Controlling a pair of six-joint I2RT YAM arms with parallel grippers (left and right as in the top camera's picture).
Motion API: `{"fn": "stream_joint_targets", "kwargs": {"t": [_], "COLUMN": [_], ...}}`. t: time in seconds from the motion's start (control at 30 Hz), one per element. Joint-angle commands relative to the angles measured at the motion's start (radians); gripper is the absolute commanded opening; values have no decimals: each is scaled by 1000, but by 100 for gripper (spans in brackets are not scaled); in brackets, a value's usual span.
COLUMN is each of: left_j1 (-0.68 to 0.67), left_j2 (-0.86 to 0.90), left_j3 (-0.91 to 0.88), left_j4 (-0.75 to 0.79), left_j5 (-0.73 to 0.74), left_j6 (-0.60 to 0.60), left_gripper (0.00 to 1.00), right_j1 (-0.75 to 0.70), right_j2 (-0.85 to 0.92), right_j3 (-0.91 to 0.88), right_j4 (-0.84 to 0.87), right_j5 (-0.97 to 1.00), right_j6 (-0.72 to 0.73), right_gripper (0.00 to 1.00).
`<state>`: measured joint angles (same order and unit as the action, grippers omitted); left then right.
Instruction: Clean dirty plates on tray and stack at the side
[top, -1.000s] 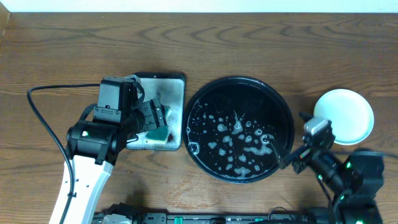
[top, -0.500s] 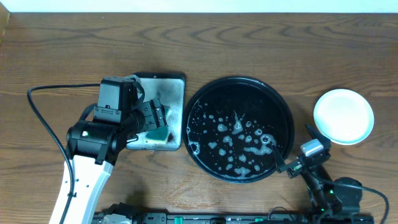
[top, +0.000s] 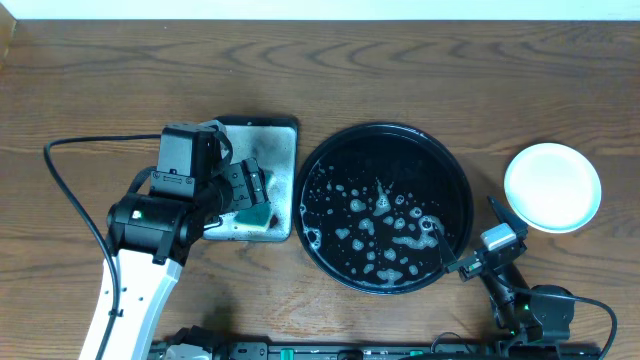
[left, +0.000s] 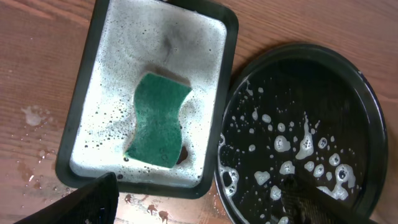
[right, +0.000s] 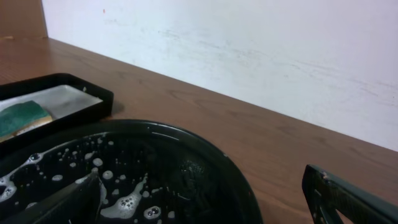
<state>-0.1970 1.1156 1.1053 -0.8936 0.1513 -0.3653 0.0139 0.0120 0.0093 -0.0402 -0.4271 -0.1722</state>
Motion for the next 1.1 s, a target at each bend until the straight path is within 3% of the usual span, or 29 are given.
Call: {"fn": "stream_joint_targets", "kwargs": {"t": [0.0, 0.5, 0.73, 1.07], "left_j1": [4, 4, 39, 143], "left_j2": [1, -58, -408, -891], "left_j3": [6, -8, -159, -590], "left_j4": [-3, 10, 197, 523], "left_j5": [-2, -22, -61, -57], "left_j6": [6, 7, 19, 101], "left_gripper": [84, 84, 84, 84], "right_j1": [-6, -6, -6, -6], "right_j2": [-6, -6, -6, -6], "right_j3": [-4, -4, -4, -4], "right_j4": [-2, -2, -2, -2], "right_j5": [-3, -3, -3, -3], "right_j6": [14, 14, 14, 14], "right_gripper": [99, 99, 99, 99]}}
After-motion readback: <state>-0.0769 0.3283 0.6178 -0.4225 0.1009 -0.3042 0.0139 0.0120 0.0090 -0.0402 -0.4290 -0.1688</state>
